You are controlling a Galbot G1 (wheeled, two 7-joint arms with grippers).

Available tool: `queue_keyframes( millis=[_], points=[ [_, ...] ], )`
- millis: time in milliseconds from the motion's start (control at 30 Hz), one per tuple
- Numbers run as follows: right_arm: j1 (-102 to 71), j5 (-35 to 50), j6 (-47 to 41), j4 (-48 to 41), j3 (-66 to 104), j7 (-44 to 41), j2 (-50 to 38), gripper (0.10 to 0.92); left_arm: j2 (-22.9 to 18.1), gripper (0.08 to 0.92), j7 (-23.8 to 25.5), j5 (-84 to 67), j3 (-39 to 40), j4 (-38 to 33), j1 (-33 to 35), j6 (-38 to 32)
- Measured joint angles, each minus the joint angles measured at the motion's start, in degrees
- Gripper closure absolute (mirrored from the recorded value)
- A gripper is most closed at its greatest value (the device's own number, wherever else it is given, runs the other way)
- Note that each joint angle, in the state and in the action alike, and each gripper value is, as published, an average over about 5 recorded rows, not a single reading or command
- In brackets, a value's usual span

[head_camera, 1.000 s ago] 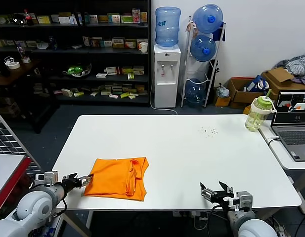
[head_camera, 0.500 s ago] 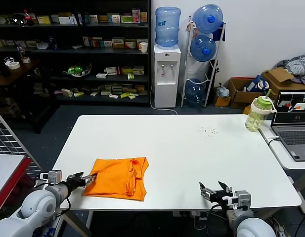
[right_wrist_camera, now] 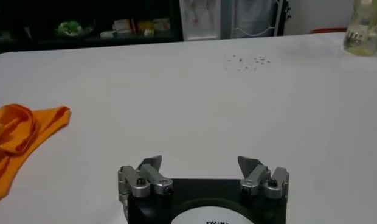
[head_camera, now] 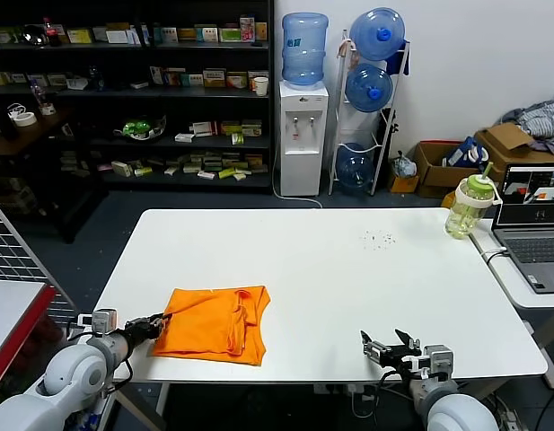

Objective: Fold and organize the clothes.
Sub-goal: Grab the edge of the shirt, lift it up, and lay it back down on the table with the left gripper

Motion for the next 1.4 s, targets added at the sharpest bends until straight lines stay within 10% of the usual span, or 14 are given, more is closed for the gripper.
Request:
queue_keyframes(
  millis=[300, 867, 1400],
  points=[
    [0.1, -0.1, 0.1, -0.2, -0.3, 0.1, 0.0, 0.203, -0.1, 0.909, -0.9, -1.4, -0.9, -1.7, 0.9, 0.0],
    [2.5, 0.0, 1.0, -0.6, -2.2, -0.5, -1.0, 0.203, 5.7, 0.910, -4.4, -1.0, -5.9, -8.1, 4.3, 2.3],
    [2.8, -0.2, 1.9, 0.4, -1.3, -0.9, -1.3, 0.203, 18.5, 0.910, -1.5, 3.5, -14.2, 1.1, 6.9, 1.2]
  ],
)
